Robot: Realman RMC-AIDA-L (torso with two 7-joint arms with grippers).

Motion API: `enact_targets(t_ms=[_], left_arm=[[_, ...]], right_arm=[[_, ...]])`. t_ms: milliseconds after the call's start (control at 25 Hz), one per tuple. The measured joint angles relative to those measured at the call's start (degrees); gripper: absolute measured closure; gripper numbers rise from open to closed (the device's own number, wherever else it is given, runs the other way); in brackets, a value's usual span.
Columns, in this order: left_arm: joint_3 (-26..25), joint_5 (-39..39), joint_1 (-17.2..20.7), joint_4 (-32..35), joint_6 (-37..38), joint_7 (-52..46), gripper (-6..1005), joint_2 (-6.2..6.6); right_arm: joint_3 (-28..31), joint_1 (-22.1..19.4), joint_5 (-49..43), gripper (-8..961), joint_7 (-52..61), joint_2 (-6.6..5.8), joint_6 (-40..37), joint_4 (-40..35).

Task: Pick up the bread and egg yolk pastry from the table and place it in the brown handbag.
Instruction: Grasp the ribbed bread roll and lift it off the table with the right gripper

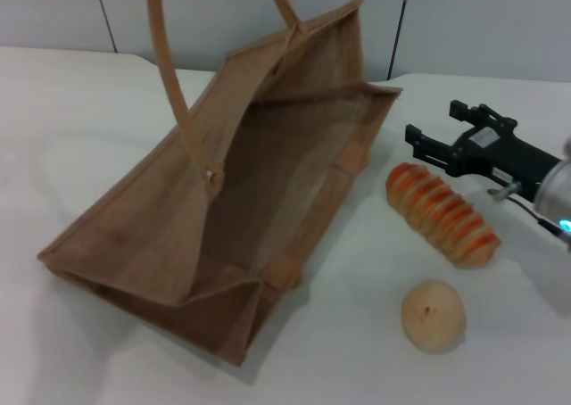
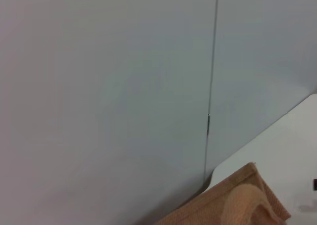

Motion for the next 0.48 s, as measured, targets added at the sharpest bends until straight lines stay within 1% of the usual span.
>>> enact_targets(t_ms=[160, 240, 360, 440, 480], left_arm=[[-0.18, 0.36, 0.01, 0.02, -0.15, 0.00, 878, -0.05], [-0.33, 0.37, 0.02, 0.03, -0.31, 0.00, 878, 0.00], [-0.43, 0.38, 0.05, 0.43, -0.72, -0.04, 878, 0.22], [-0.45, 0.38, 0.05, 0.78, -0.77, -0.26, 878, 0.42], [-0.45, 0.38, 0.06, 0.85, -0.78, -0.39, 878, 0.47]], right_arm=[[-4.81, -0.75, -0.90, 74, 5.42, -2.49, -2.58, -0.22], [-7.45, -0.91, -0.95, 74, 7.93, -3.14, -3.80, -0.51], [-13.50, -1.01, -1.03, 74, 12.81, -3.58, -5.73, -2.53], [-18.04, -1.19, -1.06, 74, 16.36, -3.57, -6.09, -4.80], [-21.34, -1.36, -1.07, 74, 18.79, -3.47, -6.12, -6.56]])
